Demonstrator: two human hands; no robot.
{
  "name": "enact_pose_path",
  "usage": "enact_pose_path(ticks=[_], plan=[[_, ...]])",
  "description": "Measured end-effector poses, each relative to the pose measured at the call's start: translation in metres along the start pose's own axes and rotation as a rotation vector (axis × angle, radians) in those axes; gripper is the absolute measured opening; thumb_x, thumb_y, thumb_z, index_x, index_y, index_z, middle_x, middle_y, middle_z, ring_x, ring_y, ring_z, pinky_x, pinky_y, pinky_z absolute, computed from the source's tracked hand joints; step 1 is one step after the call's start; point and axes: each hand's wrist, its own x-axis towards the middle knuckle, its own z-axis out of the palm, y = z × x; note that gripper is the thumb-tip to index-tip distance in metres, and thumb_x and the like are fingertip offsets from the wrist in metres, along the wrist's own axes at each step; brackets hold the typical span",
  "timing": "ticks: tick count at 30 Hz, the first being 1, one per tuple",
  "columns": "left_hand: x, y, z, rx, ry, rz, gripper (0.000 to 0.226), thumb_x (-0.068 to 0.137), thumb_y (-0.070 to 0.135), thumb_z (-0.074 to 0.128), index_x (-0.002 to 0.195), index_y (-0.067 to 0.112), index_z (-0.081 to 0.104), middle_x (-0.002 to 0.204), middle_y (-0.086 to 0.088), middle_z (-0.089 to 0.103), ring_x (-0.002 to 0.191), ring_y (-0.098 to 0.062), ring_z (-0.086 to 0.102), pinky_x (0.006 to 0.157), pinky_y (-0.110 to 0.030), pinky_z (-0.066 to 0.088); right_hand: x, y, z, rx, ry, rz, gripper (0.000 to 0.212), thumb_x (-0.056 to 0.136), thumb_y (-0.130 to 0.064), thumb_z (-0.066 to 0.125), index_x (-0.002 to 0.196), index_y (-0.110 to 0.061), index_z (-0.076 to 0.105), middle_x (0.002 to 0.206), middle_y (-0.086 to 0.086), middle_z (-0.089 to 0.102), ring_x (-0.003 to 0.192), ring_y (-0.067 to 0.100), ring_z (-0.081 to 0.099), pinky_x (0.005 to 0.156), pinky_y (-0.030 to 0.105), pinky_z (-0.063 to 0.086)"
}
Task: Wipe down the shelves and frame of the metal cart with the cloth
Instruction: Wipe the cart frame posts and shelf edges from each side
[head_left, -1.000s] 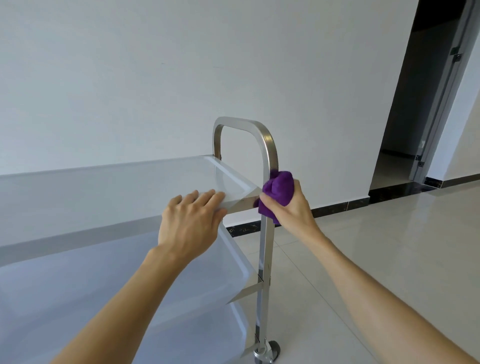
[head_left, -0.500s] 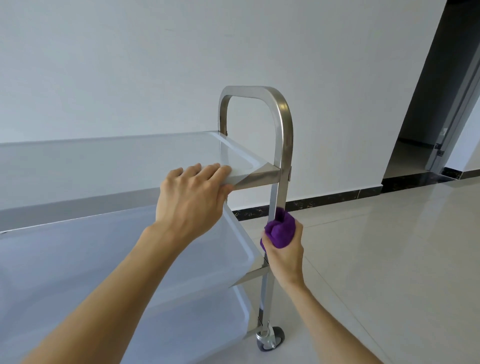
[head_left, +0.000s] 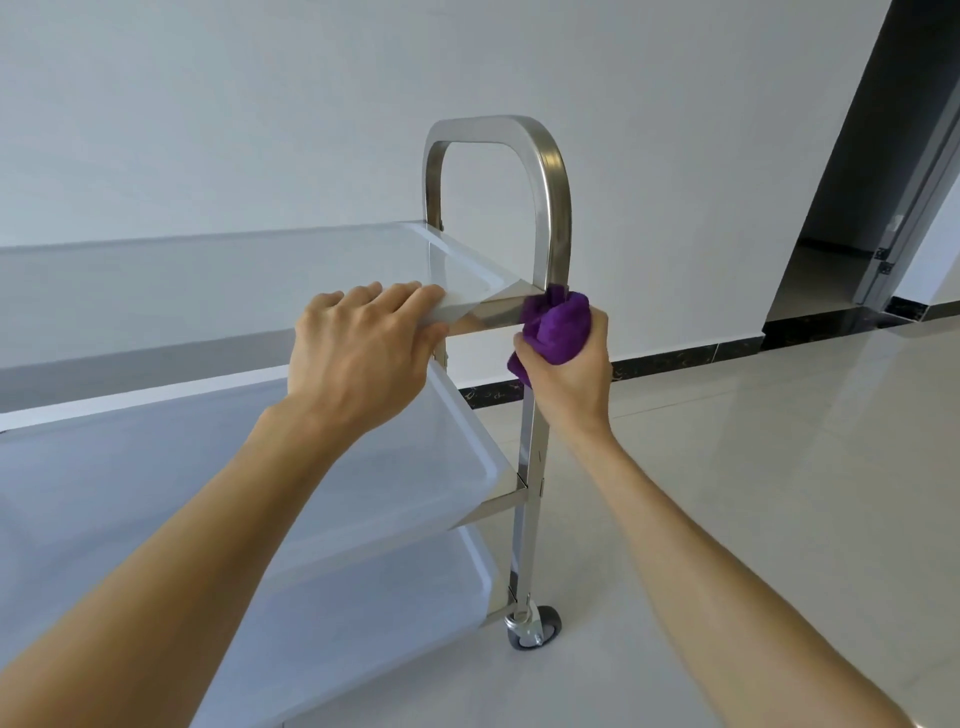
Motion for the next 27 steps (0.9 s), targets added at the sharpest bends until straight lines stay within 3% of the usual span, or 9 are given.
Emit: enact_pose_path(ticks=[3, 5, 8, 12, 19, 22, 24, 27], plan=[[-0.002, 0.003, -0.002, 0.015, -0.006, -0.014, 0.030, 0.100, 0.040, 0.044, 0.119, 0.025, 0.062, 0.105, 0.005, 0.071, 0.089, -0.028, 0.066, 0.067, -0.037, 0.042, -0.016, 0.019, -0.003, 0.054, -0.008, 0.027, 0.061, 0.071, -0.024, 0.082, 0.113, -0.052, 0.048, 0.110, -0.010, 0.065, 0.090, 0.006, 0.068, 0.063, 0.018, 0.057], [-0.004, 0.007, -0.004, 0.023, -0.005, -0.023, 0.031, 0.101, 0.040, 0.043, 0.118, 0.024, 0.062, 0.104, 0.004, 0.071, 0.088, -0.030, 0.066, 0.068, -0.038, 0.043, -0.036, 0.044, -0.009, 0.035, -0.016, 0.061, 0.062, 0.068, -0.030, 0.081, 0.112, -0.057, 0.047, 0.112, -0.010, 0.065, 0.092, 0.007, 0.068, 0.064, 0.019, 0.057], [-0.007, 0.013, -0.007, 0.015, -0.001, -0.029, 0.030, 0.101, 0.038, 0.043, 0.119, 0.022, 0.062, 0.106, 0.002, 0.071, 0.088, -0.032, 0.065, 0.070, -0.040, 0.042, -0.064, 0.081, -0.024, -0.037, -0.097, 0.147, 0.064, 0.064, -0.034, 0.078, 0.116, -0.052, 0.047, 0.109, -0.004, 0.067, 0.092, 0.021, 0.071, 0.064, 0.028, 0.061], [-0.011, 0.018, -0.012, 0.026, -0.002, -0.045, 0.032, 0.100, 0.038, 0.042, 0.120, 0.023, 0.061, 0.109, 0.001, 0.070, 0.091, -0.033, 0.064, 0.074, -0.041, 0.042, -0.087, 0.111, -0.040, -0.074, -0.157, 0.200, 0.067, 0.067, -0.016, 0.080, 0.118, -0.048, 0.050, 0.103, -0.011, 0.067, 0.081, 0.016, 0.071, 0.062, 0.031, 0.062], [-0.017, 0.035, -0.016, 0.062, -0.019, -0.051, 0.039, 0.101, 0.042, 0.034, 0.129, 0.024, 0.055, 0.115, -0.001, 0.067, 0.100, -0.034, 0.060, 0.084, -0.041, 0.038, -0.098, 0.123, -0.059, -0.057, -0.136, 0.148, 0.066, 0.064, -0.026, 0.080, 0.115, -0.052, 0.049, 0.101, -0.013, 0.068, 0.085, 0.016, 0.072, 0.063, 0.027, 0.061], [-0.030, 0.042, -0.018, -0.028, 0.074, -0.028, 0.042, 0.100, 0.037, 0.038, 0.137, 0.025, 0.051, 0.129, 0.001, 0.062, 0.119, -0.028, 0.054, 0.103, -0.037, 0.031, -0.101, 0.124, -0.069, -0.066, -0.161, 0.130, 0.063, 0.063, -0.026, 0.078, 0.112, -0.051, 0.048, 0.100, -0.011, 0.068, 0.084, 0.018, 0.072, 0.065, 0.030, 0.061], [-0.052, 0.051, -0.022, -0.041, 0.123, 0.011, 0.046, 0.098, 0.032, 0.040, 0.143, 0.022, 0.047, 0.145, -0.001, 0.051, 0.137, -0.026, 0.041, 0.116, -0.038, 0.021, -0.105, 0.124, -0.076, -0.075, -0.164, 0.118, 0.060, 0.065, -0.022, 0.076, 0.109, -0.053, 0.048, 0.097, -0.016, 0.067, 0.082, 0.009, 0.072, 0.061, 0.021, 0.058], [-0.099, 0.072, -0.017, -0.042, 0.127, 0.052, 0.045, 0.099, 0.029, 0.044, 0.143, 0.021, 0.048, 0.157, -0.007, 0.033, 0.148, -0.029, 0.022, 0.121, -0.048, 0.014, -0.111, 0.119, -0.084, -0.074, -0.182, 0.076, 0.060, 0.067, -0.022, 0.077, 0.111, -0.052, 0.049, 0.097, -0.022, 0.066, 0.085, -0.001, 0.068, 0.058, 0.014, 0.053]])
